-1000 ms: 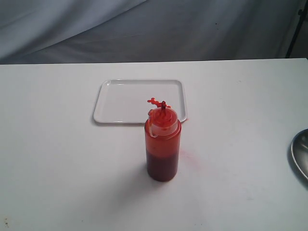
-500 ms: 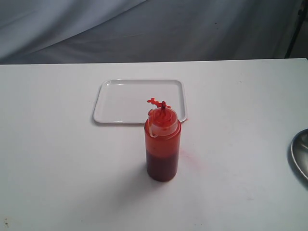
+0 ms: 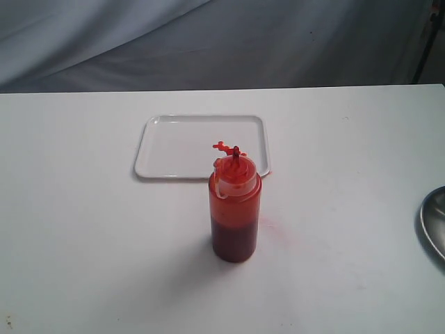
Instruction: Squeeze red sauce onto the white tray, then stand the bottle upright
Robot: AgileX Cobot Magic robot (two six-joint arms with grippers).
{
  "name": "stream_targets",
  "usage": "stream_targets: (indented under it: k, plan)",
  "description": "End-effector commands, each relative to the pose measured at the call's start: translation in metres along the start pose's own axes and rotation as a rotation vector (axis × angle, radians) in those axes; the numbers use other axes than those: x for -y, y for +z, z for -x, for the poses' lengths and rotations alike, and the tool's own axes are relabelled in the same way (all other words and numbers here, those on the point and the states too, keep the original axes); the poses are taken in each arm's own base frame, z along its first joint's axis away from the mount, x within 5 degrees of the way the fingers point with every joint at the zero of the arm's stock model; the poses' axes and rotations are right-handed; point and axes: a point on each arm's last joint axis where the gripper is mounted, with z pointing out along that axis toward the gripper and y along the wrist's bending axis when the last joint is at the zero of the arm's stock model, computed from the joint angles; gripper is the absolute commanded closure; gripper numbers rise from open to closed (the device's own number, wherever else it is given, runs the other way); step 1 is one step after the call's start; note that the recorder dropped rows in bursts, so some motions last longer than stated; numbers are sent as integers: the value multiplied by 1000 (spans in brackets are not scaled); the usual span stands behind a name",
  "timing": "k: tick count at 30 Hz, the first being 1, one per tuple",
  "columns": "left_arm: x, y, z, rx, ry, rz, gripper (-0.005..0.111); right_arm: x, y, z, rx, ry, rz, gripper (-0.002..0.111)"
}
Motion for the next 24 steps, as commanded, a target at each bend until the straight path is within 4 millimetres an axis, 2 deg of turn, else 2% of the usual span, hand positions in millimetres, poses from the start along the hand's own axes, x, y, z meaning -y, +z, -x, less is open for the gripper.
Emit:
stream_targets:
  k: [1,9,14,18,24]
  plan:
    - [0,0,-1,2,0,4,2,0,0,0,3,-1,-3,3]
    - [0,0,-1,2,0,4,2,4,1,-2,-12,5,-33,3]
    - [0,0,-1,2,0,4,2,1,4,-18,-71,33,81,3]
    - [0,0,-1,2,0,4,2,6,-9,-28,-44,60,146,3]
    - [0,0,-1,2,0,4,2,24,-40,-24,109,183,75,3]
